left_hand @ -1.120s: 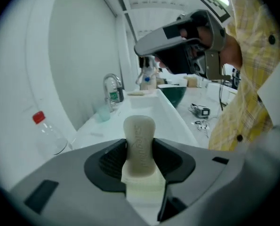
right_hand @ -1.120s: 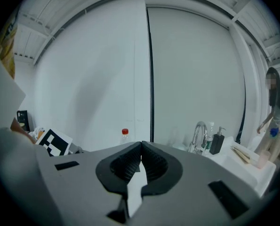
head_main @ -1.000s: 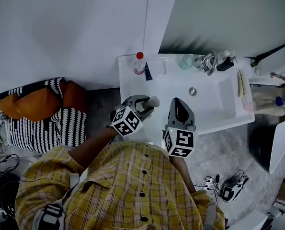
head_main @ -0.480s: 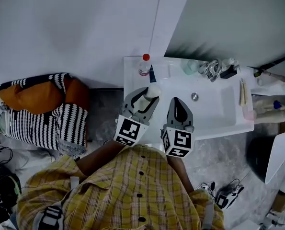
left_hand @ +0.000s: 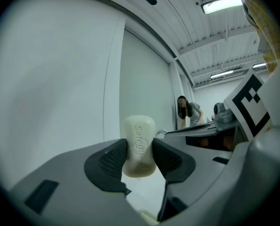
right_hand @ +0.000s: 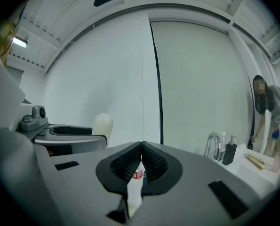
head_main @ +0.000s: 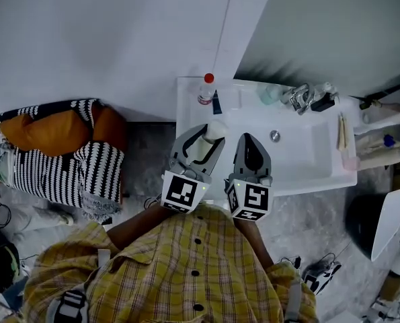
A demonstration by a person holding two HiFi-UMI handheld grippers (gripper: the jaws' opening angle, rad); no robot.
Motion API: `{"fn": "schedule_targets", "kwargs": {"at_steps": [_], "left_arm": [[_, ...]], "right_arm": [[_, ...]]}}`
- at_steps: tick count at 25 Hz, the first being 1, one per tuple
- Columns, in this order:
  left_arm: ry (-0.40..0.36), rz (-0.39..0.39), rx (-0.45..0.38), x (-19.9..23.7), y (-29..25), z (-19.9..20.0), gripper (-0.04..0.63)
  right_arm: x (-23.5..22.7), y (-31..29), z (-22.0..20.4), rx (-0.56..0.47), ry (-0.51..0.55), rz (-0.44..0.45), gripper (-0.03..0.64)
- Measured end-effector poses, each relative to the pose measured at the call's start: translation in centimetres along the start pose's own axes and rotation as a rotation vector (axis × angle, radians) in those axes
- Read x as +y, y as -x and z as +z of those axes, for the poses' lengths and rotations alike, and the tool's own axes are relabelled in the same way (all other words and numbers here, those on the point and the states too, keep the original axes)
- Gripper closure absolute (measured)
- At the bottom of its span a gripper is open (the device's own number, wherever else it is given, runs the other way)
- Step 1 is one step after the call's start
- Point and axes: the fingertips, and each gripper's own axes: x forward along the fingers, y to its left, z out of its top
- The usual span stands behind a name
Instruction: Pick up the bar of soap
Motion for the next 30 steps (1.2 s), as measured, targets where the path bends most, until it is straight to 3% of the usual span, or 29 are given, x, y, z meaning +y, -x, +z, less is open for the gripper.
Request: {"fn": "schedule_targets", "kwargs": {"at_steps": [8, 30], "left_arm": [[0.013, 0.014, 0.004, 0.4, 0.1, -0.1, 0.41], [0.013, 0.027, -0.005, 0.3, -1.5, 0.2, 0.41]], "right_arm": [[1.1, 0.0, -0.5, 0.023, 0.004, 0.04, 0.597], [-0.7, -0.7, -0.2, 0.006, 0.017, 0.041, 0.597]]}}
